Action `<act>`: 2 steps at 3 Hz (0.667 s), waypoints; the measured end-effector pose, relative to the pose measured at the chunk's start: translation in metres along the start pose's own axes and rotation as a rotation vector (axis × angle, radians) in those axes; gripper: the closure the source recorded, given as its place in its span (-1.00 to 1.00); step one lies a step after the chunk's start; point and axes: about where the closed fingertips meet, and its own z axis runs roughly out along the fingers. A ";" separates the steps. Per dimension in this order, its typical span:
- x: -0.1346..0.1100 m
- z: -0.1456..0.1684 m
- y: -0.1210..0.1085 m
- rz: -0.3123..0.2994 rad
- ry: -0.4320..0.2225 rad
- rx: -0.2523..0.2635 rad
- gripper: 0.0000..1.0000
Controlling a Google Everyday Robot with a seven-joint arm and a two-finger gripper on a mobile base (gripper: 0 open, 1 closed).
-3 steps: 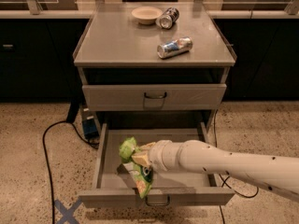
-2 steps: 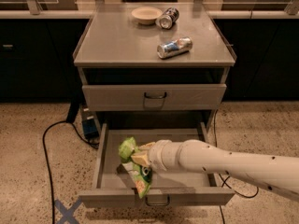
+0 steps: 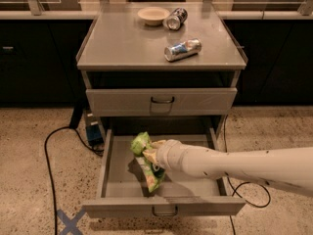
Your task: Place green rice chip bag into middle drawer
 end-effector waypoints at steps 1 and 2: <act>0.005 0.022 -0.036 0.005 0.003 0.091 1.00; 0.024 0.044 -0.054 0.043 0.028 0.135 1.00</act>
Offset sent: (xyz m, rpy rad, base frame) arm 0.0816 -0.0371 -0.0740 -0.0537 -0.0001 -0.2159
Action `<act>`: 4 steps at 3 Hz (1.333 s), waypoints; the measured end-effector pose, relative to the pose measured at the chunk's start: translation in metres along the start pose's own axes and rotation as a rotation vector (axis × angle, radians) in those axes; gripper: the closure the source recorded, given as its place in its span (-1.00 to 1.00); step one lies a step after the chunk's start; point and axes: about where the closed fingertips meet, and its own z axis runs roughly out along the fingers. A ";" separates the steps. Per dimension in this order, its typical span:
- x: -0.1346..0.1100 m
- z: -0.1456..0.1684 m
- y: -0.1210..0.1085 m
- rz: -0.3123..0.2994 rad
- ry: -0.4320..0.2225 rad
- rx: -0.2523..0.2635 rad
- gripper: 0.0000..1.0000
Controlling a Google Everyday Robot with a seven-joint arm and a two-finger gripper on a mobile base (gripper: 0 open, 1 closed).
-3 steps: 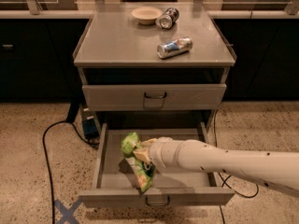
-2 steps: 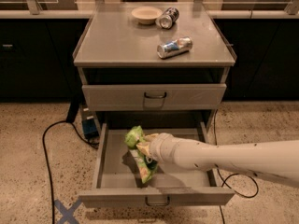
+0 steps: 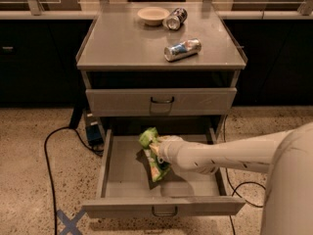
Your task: Place green rice chip bag into middle drawer
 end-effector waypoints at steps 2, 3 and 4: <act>0.049 0.038 0.009 0.123 0.040 -0.034 1.00; 0.069 0.051 0.035 0.183 0.032 -0.117 1.00; 0.071 0.052 0.039 0.186 0.033 -0.124 0.62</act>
Offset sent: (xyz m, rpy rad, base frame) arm -0.0203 0.0010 -0.1130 0.1927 0.2063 -0.0791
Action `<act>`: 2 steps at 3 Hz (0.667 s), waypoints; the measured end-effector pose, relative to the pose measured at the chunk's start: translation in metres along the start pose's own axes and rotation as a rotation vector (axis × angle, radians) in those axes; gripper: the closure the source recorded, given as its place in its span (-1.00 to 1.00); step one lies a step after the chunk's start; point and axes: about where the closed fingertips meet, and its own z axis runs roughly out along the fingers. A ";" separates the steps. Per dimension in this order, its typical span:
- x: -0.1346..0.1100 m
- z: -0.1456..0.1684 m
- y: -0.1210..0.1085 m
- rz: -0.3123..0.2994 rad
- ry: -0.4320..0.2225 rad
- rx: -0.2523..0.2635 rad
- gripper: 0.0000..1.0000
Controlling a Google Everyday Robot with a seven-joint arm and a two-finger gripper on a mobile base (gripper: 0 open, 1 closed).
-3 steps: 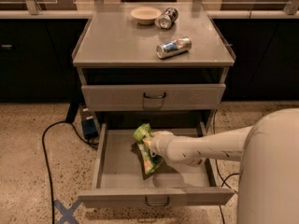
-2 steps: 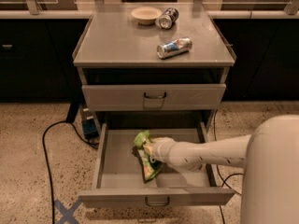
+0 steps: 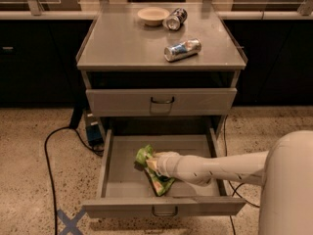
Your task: Place green rice chip bag into middle drawer
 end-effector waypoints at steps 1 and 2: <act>0.000 0.000 0.000 0.000 0.000 0.000 0.16; 0.000 0.000 0.000 0.000 0.000 0.000 -0.31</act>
Offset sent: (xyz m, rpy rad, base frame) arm 0.0000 0.0000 0.0000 0.0000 0.0000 0.0000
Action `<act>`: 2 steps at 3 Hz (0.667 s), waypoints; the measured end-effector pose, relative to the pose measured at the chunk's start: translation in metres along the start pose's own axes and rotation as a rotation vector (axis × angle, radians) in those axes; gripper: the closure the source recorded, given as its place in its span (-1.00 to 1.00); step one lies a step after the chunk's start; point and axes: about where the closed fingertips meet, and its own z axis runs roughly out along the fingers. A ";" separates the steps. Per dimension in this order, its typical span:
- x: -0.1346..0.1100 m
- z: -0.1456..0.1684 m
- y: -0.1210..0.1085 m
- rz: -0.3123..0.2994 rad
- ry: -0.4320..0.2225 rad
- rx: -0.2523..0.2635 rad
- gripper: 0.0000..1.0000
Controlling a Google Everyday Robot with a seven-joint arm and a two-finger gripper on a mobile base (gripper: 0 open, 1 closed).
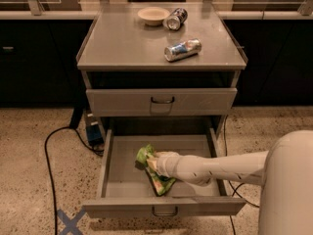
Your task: Place green rice chip bag into middle drawer
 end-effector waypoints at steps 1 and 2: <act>0.000 0.000 0.000 0.000 0.000 0.000 -0.77; 0.000 0.000 0.000 0.000 0.000 0.000 -1.00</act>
Offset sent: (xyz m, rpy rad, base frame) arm 0.0000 0.0000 0.0000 0.0000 0.0000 0.0000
